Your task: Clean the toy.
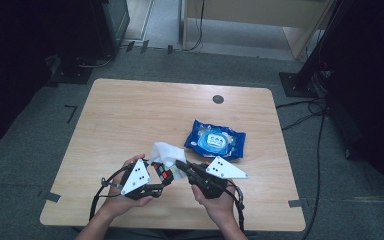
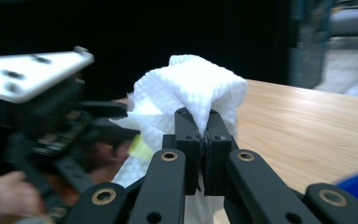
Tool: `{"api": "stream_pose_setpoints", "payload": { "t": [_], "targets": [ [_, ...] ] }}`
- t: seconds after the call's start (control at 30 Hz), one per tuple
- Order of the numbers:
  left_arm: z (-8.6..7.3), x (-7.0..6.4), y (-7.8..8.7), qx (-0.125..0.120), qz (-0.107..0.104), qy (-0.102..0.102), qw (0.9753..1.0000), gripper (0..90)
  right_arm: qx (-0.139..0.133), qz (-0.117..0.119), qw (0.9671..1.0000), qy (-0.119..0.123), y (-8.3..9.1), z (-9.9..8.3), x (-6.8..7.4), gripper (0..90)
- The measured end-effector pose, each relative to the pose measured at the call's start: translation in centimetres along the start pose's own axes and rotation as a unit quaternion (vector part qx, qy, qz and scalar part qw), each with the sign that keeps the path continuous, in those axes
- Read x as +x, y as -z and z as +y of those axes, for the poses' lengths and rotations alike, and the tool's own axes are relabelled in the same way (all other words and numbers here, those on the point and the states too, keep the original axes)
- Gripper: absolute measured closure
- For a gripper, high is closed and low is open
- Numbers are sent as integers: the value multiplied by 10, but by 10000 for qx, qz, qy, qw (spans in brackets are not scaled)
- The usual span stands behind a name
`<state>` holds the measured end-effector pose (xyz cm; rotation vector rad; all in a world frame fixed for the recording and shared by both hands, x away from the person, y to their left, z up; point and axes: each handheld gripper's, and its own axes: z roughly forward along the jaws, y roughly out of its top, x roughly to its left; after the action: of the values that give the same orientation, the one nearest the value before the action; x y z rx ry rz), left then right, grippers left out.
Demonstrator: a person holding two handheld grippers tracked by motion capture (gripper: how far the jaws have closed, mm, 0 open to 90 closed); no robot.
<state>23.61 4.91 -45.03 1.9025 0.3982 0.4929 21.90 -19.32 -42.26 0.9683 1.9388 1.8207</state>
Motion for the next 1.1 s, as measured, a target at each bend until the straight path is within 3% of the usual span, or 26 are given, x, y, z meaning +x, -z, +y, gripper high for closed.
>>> {"api": "stream_pose_setpoints", "payload": {
  "t": [0.07,0.13,0.27,0.43,0.53,0.63,0.77,0.93,1.03,1.1],
  "targets": [
    [0,0,0,13,19,-25,10000,347,63,-120,9999,-75,0,-2,-8,881],
    [1,1,2,-114,-66,52,9999,347,187,-390,9990,-121,2,-4,-17,881],
    [5,3,5,-175,-32,69,9998,347,405,-819,9947,-467,4,-12,-39,881],
    [1,11,5,-106,-57,347,9993,347,707,-1222,9888,-485,5,-24,-57,880],
    [1,14,7,-121,-73,421,9990,346,931,-1213,9869,-520,2,-34,-64,874],
    [1,17,9,-105,-50,456,9989,346,976,-1158,9874,-456,-1,-39,-66,854],
    [0,20,10,-99,-42,510,9986,347,902,-1032,9899,-352,-2,-40,-69,660],
    [0,23,11,-77,-11,573,9983,346,669,-862,9937,238,-1,-36,-63,472],
    [0,25,12,-76,-1,618,9981,346,485,-580,9952,620,-1,-33,-57,423],
    [0,27,13,-79,-11,641,9979,346,404,-395,9944,889,-2,-33,-52,404]
  ]
}}
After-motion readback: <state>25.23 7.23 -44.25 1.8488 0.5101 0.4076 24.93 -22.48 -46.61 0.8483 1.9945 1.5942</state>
